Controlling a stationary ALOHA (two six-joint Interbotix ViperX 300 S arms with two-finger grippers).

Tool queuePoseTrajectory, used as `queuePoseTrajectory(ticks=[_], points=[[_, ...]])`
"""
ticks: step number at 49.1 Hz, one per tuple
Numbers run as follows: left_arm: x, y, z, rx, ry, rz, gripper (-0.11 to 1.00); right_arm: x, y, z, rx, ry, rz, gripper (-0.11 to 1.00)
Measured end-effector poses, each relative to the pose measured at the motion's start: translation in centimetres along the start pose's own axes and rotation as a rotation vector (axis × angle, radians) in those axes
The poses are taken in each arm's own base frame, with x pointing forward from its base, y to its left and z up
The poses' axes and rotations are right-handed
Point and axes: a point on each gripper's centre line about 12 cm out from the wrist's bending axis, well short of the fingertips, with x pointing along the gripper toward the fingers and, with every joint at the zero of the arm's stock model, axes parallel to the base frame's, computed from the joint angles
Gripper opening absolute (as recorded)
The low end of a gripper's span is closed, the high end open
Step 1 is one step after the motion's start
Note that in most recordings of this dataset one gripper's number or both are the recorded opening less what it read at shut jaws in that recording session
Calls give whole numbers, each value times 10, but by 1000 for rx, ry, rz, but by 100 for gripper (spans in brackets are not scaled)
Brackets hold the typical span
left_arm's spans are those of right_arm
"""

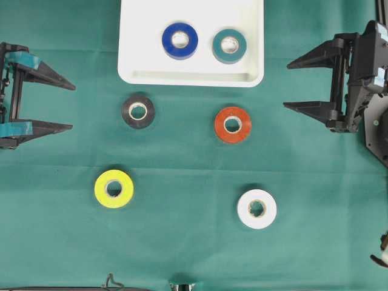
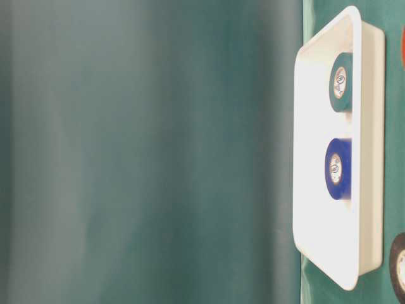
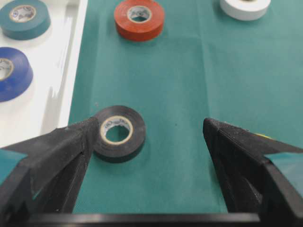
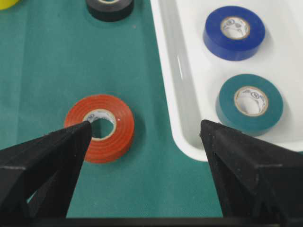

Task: Pick up the tape from a random location and place it into the white case.
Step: 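Move the left gripper over the black tape roll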

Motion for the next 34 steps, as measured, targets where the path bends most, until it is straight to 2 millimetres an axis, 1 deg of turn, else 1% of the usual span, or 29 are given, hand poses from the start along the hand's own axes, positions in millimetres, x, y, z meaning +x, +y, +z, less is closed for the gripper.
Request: queuePoseTrajectory(ticks=[18,27,34], points=[[3,0,4,2,-40,0,99,0,0,0,2,0,0,90],[14,0,8,2,-68,1,99,0,0,0,0,0,0,90],[27,0,13,3,-68,1,99,0,0,0,2,0,0,90]])
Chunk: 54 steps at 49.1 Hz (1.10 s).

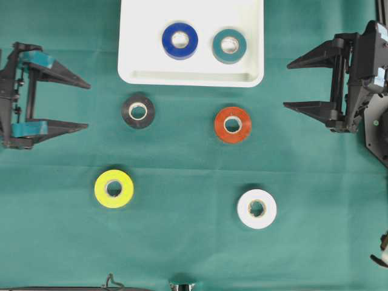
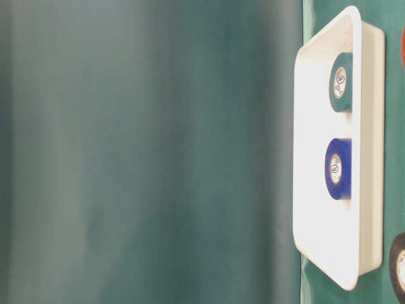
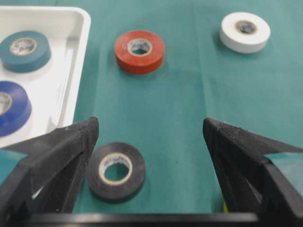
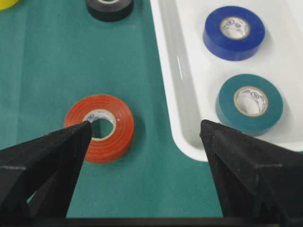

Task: Pick up the tape from a random location and place it into the white case.
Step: 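Move the left gripper over the black tape roll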

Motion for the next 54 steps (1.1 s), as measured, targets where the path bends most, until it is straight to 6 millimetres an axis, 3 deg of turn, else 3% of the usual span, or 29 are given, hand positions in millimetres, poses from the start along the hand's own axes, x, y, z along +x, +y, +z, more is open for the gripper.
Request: queuePoseTrajectory(ticks=[27,54], points=[[60,0,18,5,58,1,99,0,0,0,1,-2,-1,90],[64,2,18,-5,80,10,99,1,0,0,1,-1,0,90]])
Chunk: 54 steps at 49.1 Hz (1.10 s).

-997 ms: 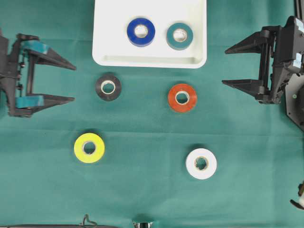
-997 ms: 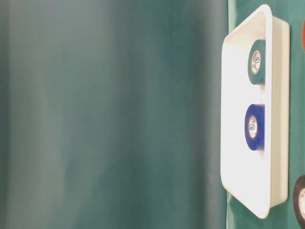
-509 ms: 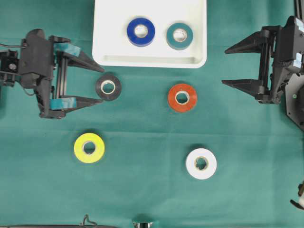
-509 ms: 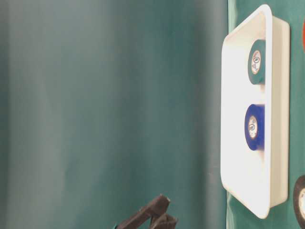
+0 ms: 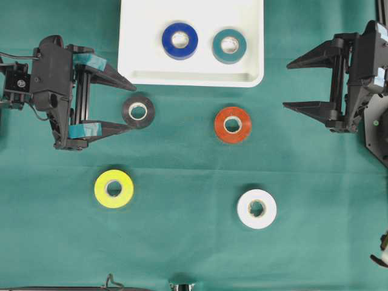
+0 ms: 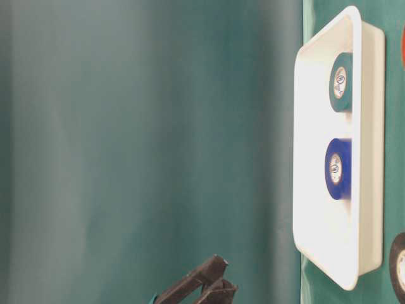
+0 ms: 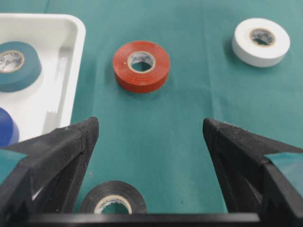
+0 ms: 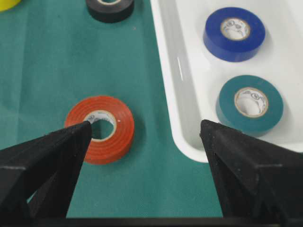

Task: Pick up the tape from a random location and place it into the white case.
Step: 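Move the left gripper over the black tape roll, then lower the left gripper into the black roll's hole and close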

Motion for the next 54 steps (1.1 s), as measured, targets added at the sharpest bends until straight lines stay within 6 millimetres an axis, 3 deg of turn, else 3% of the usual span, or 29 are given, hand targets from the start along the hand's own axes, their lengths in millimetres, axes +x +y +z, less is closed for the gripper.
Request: queuePoseTrajectory(ticks=[15,31,44,54], points=[[1,0,-1,-18,66,1,99,0,0,0,0,-2,0,90],[4,-1,14,-21,314,3,99,0,0,0,0,2,0,90],[21,0,20,-22,552,10,99,0,0,0,-1,2,1,90],[27,5,23,-24,610,23,99,0,0,0,1,2,1,90]])
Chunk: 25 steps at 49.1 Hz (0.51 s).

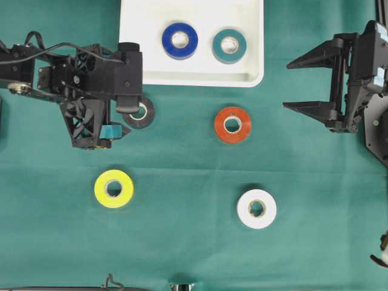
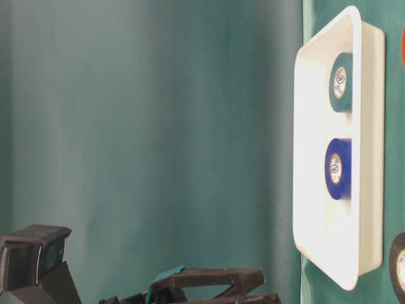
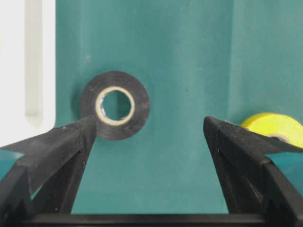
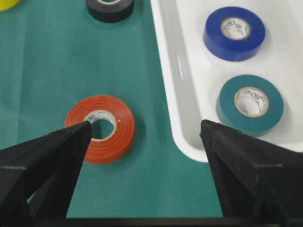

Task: Pick up the tape from a random location and place it into the white case.
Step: 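Lower the left gripper into the black roll's hole and close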

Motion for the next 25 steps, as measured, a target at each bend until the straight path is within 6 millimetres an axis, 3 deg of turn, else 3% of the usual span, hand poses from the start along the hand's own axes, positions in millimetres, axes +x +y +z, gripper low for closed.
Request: queuePoseTrajectory(ticks=[25], points=[[-1,3,1,-8,0,4,99,1,0,-1,1,7,-3,90]])
